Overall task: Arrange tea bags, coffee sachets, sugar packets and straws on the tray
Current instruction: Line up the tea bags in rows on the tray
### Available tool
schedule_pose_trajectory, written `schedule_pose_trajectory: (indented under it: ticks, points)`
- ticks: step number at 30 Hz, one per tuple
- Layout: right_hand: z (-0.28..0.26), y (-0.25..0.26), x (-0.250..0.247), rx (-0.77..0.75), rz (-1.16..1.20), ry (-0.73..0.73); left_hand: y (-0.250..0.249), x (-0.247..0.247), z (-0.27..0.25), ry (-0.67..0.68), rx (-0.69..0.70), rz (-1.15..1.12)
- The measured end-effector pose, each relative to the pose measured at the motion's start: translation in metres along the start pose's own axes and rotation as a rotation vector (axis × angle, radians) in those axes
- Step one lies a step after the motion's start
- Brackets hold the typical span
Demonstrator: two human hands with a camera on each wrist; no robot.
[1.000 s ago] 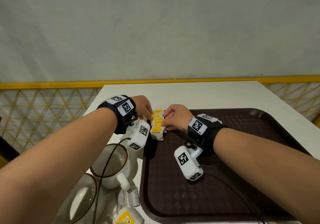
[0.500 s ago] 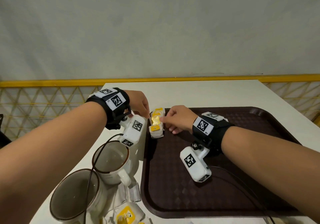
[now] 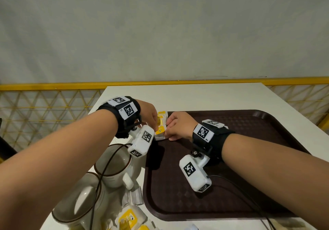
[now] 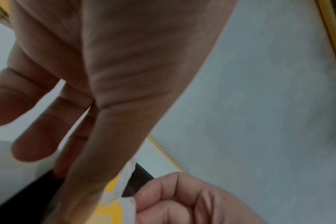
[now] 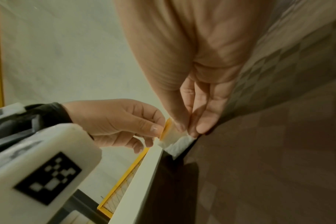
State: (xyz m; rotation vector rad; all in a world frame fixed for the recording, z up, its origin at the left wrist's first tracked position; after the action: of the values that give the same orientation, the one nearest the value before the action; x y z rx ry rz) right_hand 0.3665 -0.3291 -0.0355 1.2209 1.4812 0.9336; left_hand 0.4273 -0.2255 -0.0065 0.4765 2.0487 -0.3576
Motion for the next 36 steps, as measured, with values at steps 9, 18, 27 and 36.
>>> schedule_pose_trajectory:
  ticks: [9,18,27,36]
  points:
    - [0.006,-0.006,0.0,0.01,0.012,0.01,0.002,-0.012,0.009,-0.108,-0.015,-0.116]
    - [0.026,-0.004,-0.028,0.023,0.05,-0.154,0.024,-0.015,0.015,-0.211,-0.122,-0.265]
    - [0.046,0.003,-0.013,-0.039,-0.092,-0.135,0.027,-0.018,0.023,-0.274,-0.113,-0.371]
    - [0.047,0.004,-0.01,-0.031,-0.025,-0.114,0.025,-0.02,0.032,-0.265,-0.14,-0.328]
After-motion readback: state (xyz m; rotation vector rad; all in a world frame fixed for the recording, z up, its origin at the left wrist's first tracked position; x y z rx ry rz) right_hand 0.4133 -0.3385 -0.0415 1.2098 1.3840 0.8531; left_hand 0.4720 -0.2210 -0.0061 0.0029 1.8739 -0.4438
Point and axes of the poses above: each hand's wrist, its own z-axis towards the middle knuckle, its own x-axis out of the palm, y = z × x, the point moved 8 cm from there along z, towards the middle knuckle, and after that the axes turned 10 degrees about z, right-handed, at the moved point
